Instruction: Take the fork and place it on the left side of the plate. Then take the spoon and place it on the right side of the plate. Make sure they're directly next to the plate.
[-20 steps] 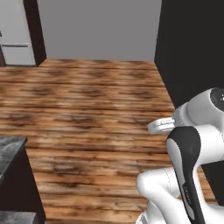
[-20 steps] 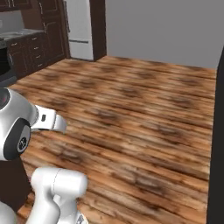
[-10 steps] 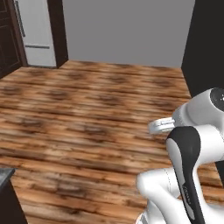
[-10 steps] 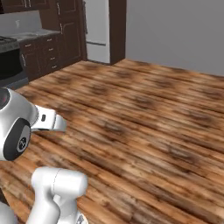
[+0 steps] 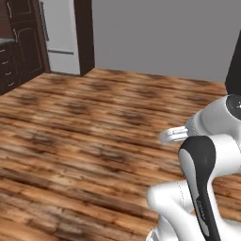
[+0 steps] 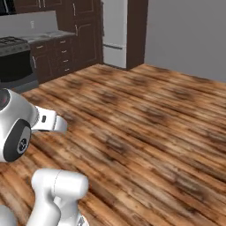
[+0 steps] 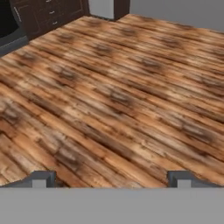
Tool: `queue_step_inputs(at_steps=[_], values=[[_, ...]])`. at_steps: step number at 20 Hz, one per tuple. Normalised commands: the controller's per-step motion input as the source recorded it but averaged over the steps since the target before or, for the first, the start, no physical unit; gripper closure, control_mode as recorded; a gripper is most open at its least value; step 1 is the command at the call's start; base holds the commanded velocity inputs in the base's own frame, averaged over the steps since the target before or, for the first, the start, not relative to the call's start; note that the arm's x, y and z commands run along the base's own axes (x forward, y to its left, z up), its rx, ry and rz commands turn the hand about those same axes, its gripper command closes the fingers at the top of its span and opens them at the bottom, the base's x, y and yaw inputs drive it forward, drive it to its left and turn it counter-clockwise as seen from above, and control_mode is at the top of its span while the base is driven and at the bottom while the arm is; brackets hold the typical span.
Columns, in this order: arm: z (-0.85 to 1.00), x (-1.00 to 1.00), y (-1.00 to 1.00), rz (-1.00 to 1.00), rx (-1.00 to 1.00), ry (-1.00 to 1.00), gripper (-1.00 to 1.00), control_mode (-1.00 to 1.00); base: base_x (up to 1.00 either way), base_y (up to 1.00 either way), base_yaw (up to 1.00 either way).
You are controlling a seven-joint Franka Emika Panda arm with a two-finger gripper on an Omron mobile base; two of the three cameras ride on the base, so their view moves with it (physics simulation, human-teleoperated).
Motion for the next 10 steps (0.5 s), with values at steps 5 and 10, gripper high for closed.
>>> queue_step_inputs(at_steps=[5,10], values=[[0.0,0.0,0.0,0.0,0.0,0.0,-1.0,1.0,1.0,-0.28,0.29],[0.0,0.0,0.0,0.0,0.0,0.0,-1.0,1.0,1.0,-0.24,0.28]])
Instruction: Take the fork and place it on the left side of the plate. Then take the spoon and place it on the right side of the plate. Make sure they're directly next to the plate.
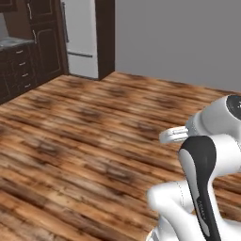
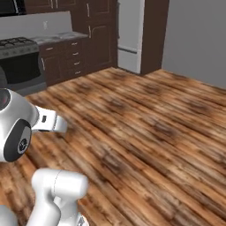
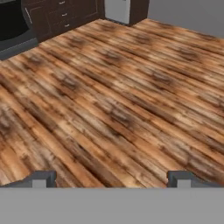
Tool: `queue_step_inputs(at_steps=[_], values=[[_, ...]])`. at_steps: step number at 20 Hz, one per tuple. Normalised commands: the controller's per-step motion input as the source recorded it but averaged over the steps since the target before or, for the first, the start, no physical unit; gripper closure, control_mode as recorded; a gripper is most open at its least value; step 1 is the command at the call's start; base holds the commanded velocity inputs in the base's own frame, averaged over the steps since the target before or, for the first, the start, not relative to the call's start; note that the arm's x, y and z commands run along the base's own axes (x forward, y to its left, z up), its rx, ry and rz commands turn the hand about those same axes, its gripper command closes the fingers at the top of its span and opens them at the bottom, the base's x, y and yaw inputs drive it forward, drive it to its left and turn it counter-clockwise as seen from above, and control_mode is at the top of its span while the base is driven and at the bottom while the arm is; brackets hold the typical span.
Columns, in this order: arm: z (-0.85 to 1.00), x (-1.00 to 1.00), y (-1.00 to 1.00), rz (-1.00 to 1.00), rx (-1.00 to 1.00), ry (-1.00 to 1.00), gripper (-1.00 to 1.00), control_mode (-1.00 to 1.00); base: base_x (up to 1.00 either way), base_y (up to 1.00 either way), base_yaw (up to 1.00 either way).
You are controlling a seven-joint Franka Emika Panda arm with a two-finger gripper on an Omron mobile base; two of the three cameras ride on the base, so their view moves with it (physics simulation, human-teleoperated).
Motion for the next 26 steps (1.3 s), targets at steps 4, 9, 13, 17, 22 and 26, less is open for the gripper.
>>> queue_step_inputs(at_steps=[4,9,13,17,22,26], values=[[0.0,0.0,0.0,0.0,0.0,0.0,-1.0,1.0,1.0,-0.24,0.28],[0.0,0.0,0.0,0.0,0.0,0.0,-1.0,1.0,1.0,-0.16,0.28],[0.0,0.0,0.0,0.0,0.0,0.0,-1.0,1.0,1.0,-0.09,0.27],[0.0,0.0,0.0,0.0,0.0,0.0,-1.0,1.0,1.0,-0.07,0.28],[0.0,0.0,0.0,0.0,0.0,0.0,-1.0,1.0,1.0,-0.08,0.28],[0.0,0.0,0.0,0.0,0.0,0.0,-1.0,1.0,1.0,-0.14,0.26]])
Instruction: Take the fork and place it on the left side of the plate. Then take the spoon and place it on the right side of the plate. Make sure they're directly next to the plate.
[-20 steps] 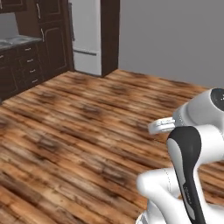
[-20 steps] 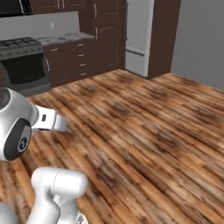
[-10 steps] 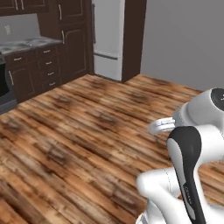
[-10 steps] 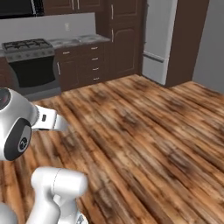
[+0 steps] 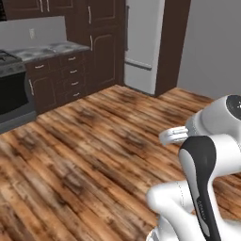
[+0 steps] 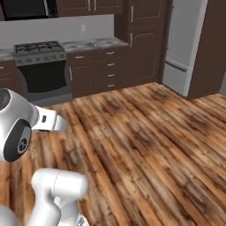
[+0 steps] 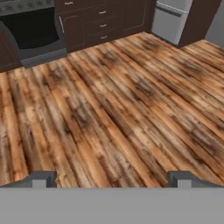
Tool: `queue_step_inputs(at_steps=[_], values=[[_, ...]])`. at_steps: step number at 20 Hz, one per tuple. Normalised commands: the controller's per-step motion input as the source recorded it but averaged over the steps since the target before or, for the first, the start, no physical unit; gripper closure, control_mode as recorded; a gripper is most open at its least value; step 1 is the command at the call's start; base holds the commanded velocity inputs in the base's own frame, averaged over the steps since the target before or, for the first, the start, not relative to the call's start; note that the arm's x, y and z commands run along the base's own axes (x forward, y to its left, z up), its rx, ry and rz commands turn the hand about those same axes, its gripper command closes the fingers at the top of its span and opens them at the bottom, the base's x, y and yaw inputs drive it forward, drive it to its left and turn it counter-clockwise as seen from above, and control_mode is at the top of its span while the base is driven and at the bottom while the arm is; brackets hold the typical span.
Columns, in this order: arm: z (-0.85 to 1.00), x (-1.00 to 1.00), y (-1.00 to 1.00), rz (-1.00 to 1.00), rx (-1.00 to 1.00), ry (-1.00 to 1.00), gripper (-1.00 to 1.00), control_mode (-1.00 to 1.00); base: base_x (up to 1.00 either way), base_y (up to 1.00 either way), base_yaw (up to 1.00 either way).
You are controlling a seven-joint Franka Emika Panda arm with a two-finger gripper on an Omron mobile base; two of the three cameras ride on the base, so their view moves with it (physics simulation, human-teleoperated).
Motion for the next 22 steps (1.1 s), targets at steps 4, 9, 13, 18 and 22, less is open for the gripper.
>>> queue_step_inputs(at_steps=[4,9,13,18,22], values=[[0.0,0.0,0.0,0.0,0.0,0.0,-1.0,1.0,1.0,-0.19,0.25],[0.0,0.0,0.0,0.0,0.0,0.0,-1.0,1.0,1.0,-0.28,0.22],[0.0,0.0,0.0,0.0,0.0,0.0,-1.0,1.0,1.0,-0.33,0.2],[0.0,0.0,0.0,0.0,0.0,0.0,-1.0,1.0,1.0,-0.31,0.17],[0.0,0.0,0.0,0.0,0.0,0.0,-1.0,1.0,1.0,-0.2,0.15]])
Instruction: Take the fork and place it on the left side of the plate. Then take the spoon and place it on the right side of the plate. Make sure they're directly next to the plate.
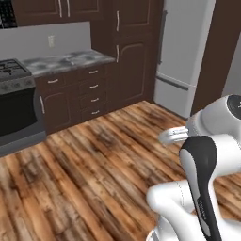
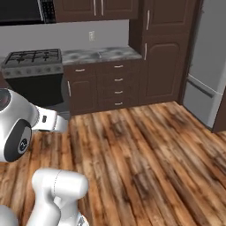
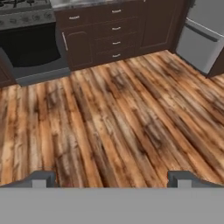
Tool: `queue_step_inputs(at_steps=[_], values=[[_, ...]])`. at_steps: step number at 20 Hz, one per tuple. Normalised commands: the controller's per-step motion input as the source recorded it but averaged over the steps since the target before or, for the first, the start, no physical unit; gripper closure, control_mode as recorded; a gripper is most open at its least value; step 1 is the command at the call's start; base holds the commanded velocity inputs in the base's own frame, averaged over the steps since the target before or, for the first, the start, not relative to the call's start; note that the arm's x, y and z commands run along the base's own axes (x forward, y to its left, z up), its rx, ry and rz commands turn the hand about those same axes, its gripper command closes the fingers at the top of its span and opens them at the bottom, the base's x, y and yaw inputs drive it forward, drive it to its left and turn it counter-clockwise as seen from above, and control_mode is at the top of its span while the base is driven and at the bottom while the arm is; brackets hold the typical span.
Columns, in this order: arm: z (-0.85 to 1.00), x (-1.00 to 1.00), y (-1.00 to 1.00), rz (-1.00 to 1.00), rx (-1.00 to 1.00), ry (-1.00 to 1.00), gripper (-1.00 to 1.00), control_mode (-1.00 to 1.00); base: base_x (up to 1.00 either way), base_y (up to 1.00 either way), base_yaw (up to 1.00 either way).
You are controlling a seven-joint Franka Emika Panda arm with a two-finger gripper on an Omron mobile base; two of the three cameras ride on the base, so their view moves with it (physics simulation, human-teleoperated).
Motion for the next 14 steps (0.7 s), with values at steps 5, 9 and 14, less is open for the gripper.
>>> queue_step_inputs(at_steps=[5,9,14], values=[[0.0,0.0,0.0,0.0,0.0,0.0,-1.0,1.0,1.0,-0.14,0.14],[0.0,0.0,0.0,0.0,0.0,0.0,-1.0,1.0,1.0,-0.05,0.13],[0.0,0.0,0.0,0.0,0.0,0.0,-1.0,1.0,1.0,-0.07,0.17]])
